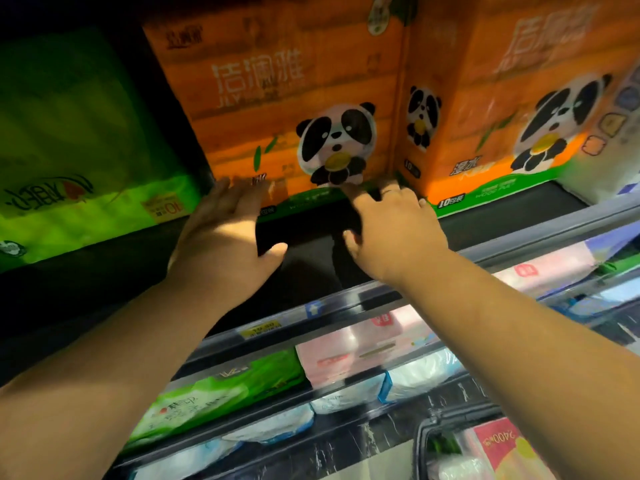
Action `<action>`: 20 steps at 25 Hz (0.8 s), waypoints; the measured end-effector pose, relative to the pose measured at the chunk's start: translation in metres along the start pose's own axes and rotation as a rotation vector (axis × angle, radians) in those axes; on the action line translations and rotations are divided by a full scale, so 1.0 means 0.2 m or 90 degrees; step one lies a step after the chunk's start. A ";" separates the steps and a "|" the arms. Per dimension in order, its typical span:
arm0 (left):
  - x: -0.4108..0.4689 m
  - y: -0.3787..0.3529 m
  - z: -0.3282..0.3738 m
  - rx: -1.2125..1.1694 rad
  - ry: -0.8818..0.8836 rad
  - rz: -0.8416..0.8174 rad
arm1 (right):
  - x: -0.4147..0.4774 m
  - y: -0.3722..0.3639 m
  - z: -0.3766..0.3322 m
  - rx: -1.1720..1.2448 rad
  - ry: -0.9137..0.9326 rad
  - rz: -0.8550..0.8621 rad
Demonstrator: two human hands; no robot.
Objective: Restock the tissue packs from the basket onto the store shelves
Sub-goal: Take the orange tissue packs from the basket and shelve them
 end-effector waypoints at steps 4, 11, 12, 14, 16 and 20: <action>-0.19 0.09 0.17 0.026 -0.125 0.005 | -0.38 0.08 0.06 0.022 -0.045 -0.012; -0.78 0.18 0.58 -0.010 -0.307 -0.079 | -1.29 0.11 0.19 0.059 -0.193 0.002; -0.86 0.20 0.67 -0.029 -0.334 -0.090 | -1.43 0.11 0.22 0.055 -0.221 -0.007; -1.04 0.23 0.85 -0.052 -0.394 -0.117 | -1.71 0.11 0.29 0.061 -0.295 -0.060; -1.20 0.24 0.99 -0.077 -0.427 -0.162 | -1.96 0.09 0.35 0.072 -0.352 -0.102; -1.54 0.26 1.31 -0.113 -0.510 -0.240 | -2.51 0.08 0.51 0.097 -0.475 -0.155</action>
Point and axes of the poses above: each hand's wrist, its own x-axis towards the middle knuckle, its own y-axis out of the back of the hand, z = x × y, the point moved 4 cm from there along x, towards the middle knuckle, and after that the axes turned 7 degrees about x, right-handed, at the moved point
